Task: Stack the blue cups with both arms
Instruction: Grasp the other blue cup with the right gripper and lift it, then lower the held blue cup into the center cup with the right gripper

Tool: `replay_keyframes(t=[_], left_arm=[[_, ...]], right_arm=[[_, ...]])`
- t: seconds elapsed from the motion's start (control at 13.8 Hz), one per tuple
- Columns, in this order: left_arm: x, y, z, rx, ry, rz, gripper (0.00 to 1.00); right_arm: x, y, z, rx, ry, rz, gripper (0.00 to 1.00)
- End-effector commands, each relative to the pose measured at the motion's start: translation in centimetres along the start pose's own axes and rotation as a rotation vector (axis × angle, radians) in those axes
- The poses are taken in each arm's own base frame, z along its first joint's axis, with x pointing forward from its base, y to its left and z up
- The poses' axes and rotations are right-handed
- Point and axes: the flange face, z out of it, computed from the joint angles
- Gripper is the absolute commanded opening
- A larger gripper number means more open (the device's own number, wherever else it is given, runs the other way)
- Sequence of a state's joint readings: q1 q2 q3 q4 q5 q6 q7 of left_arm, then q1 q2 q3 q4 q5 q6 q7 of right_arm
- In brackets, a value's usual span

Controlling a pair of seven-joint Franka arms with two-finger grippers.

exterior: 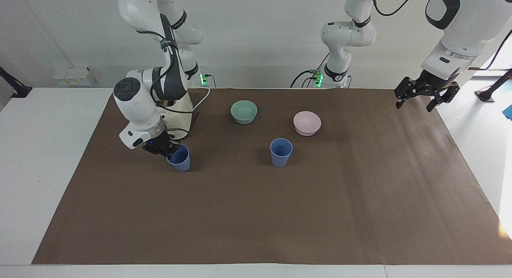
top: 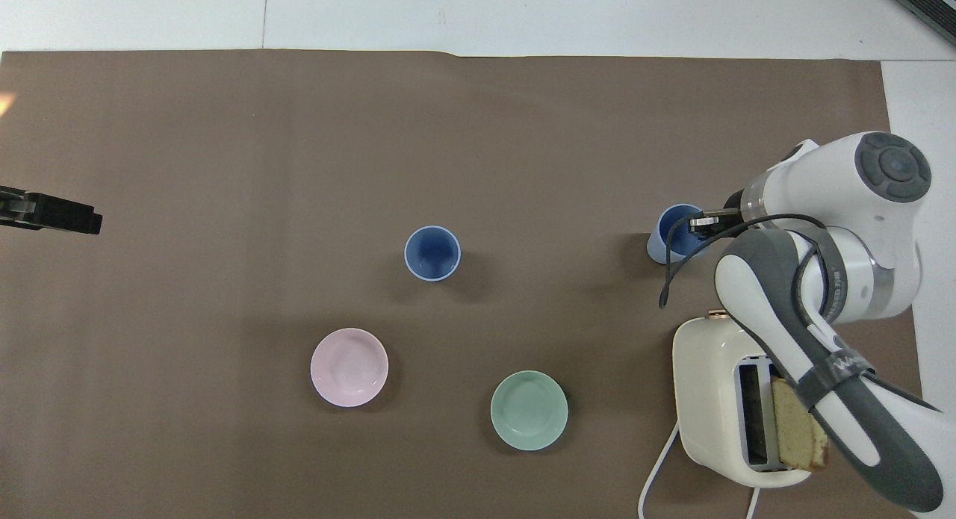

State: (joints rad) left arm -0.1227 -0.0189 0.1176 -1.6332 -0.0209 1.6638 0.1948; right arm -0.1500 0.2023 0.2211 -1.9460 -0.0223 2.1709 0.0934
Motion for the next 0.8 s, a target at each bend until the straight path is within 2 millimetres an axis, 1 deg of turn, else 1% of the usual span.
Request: replay_keyframes(t=[0.0, 0.07, 0.15, 0.29, 0.36, 0.44, 0.51, 0.65, 0.73], left_arm=[[-0.1, 0.5, -0.5, 0.010, -0.015, 0.010, 1.00], [-0.2, 0.1, -0.6, 0.013, -0.012, 0.004, 1.00], [-0.2, -0.1, -0.6, 0.008, -0.008, -0.002, 1.00], [-0.3, 0.0, -0.6, 0.004, -0.015, -0.004, 1.00], [-0.3, 0.1, -0.7, 0.003, -0.020, -0.003, 1.00], [-0.5, 0.1, -0.8, 0.002, -0.024, -0.003, 1.00], [-0.5, 0.1, -0.9, 0.001, -0.029, -0.003, 1.00], [-0.6, 0.0, -1.1, 0.003, -0.021, -0.006, 1.00], [-0.5, 0.0, -1.1, 0.003, -0.020, -0.006, 1.00]], right_arm=[[1.0, -0.2, -3.9, 0.008, -0.011, 0.048, 0.00], [1.1, -0.7, -5.1, 0.008, -0.016, 0.056, 0.00], [1.2, -1.4, -6.8, 0.010, -0.014, 0.069, 0.00], [1.0, -4.7, -9.1, 0.017, -0.001, 0.068, 0.00], [0.6, -6.8, -10.0, 0.011, 0.015, 0.075, 0.00], [0.6, -8.6, -11.2, 0.014, 0.035, 0.091, 0.00], [0.6, -9.9, -12.4, 0.020, 0.046, 0.115, 0.00], [0.4, -13.5, -14.8, 0.034, 0.070, 0.162, 0.00], [0.1, -15.7, -14.9, 0.034, 0.047, 0.182, 0.00]])
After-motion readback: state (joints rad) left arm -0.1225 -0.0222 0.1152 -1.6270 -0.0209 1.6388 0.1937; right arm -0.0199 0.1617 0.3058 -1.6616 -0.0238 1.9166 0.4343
